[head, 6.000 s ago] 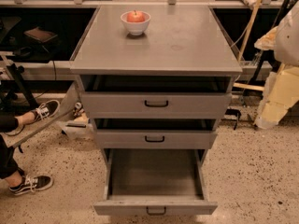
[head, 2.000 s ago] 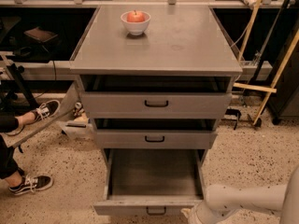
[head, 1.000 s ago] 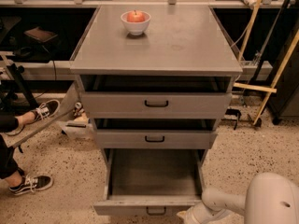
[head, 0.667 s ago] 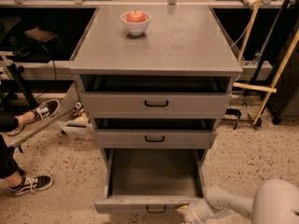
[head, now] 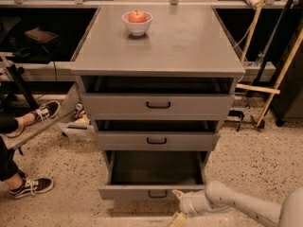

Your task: Close bottom drawer

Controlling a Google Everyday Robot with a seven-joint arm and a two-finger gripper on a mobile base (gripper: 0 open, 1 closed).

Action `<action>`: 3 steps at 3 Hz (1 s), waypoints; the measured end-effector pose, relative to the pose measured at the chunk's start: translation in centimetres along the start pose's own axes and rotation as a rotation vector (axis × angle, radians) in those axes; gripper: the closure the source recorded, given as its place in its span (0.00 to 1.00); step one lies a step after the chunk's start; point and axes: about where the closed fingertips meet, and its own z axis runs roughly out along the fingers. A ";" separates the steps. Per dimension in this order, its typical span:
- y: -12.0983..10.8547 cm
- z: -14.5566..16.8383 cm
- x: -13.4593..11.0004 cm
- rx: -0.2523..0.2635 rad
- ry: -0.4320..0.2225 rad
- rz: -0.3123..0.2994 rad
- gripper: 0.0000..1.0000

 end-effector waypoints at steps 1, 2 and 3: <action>0.0 3.2 -2.1 -0.049 0.028 -0.018 0.00; 0.7 5.3 -4.0 -0.093 0.039 -0.058 0.00; -0.5 4.9 -1.2 -0.078 0.001 0.017 0.00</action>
Offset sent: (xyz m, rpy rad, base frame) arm 0.0060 0.0243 -0.0047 -0.0075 0.0175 0.0304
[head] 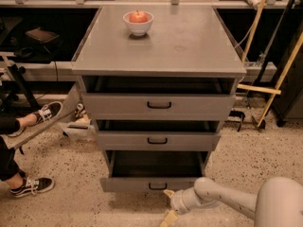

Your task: Close bottom drawer

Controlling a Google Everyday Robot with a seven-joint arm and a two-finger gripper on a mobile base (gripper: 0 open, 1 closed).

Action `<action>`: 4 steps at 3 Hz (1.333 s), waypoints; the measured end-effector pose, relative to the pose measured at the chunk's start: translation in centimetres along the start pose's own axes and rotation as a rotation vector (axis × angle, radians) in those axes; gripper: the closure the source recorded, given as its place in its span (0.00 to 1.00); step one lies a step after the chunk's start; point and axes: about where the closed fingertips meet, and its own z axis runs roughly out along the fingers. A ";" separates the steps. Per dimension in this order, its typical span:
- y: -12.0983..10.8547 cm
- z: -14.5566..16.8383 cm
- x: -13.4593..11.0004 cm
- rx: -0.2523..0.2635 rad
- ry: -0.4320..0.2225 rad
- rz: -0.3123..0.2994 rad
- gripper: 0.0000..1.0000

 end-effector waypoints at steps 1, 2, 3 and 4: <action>-4.1 -1.7 1.4 0.089 -0.074 0.084 0.00; -6.9 -4.2 0.7 0.193 -0.139 0.107 0.00; -8.8 -5.1 -1.6 0.274 -0.114 0.103 0.00; -8.8 -5.1 -1.6 0.274 -0.114 0.103 0.00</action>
Offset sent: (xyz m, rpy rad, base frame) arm 0.0979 -0.0801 0.0270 0.0838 -0.1588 -0.3831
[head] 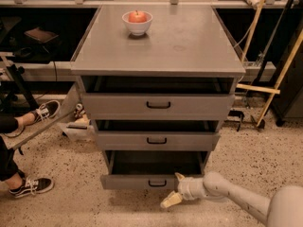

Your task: Close bottom drawer

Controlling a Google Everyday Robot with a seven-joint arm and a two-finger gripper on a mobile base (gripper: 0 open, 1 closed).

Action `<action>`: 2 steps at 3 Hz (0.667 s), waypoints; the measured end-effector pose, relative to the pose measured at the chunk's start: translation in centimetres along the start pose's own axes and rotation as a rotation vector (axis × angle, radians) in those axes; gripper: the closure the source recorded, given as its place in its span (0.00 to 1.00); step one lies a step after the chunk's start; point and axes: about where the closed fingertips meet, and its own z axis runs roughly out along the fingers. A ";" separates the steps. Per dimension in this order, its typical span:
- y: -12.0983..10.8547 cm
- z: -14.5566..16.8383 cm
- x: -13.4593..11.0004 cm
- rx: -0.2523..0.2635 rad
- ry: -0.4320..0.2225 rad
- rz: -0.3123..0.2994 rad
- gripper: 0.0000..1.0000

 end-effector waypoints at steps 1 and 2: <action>1.5 -2.2 0.9 0.028 0.015 0.009 0.00; 3.2 -5.6 3.8 0.054 0.078 0.066 0.00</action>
Offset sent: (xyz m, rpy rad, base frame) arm -0.1050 -0.0939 0.0151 -0.1483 0.1360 -0.1349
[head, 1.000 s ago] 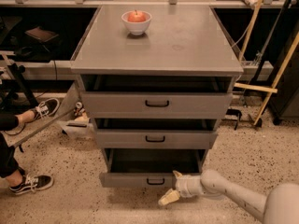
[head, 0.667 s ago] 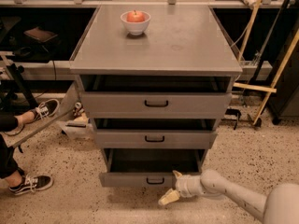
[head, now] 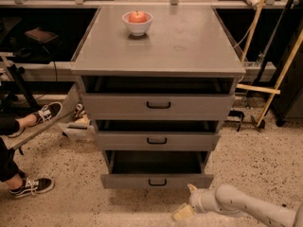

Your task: Close bottom drawer

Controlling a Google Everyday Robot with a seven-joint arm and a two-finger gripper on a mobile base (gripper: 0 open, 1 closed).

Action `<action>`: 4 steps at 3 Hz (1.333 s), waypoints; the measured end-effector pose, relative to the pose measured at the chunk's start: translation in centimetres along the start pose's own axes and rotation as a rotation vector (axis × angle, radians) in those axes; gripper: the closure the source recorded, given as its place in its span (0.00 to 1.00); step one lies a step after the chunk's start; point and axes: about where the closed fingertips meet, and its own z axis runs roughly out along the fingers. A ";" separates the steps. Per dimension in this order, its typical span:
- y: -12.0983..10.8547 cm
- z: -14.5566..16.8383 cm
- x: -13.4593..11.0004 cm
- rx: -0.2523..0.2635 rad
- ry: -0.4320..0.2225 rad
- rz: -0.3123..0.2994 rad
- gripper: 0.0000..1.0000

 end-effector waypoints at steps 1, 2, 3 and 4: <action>1.7 1.4 3.4 -0.083 0.071 0.084 0.00; 0.7 6.7 4.3 -0.184 0.140 0.173 0.00; -2.8 11.0 1.8 -0.182 0.127 0.222 0.00; -5.9 11.8 -0.9 -0.126 0.068 0.241 0.00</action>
Offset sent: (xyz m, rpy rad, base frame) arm 0.1698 0.0085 -0.1106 -0.0143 0.2660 -0.0707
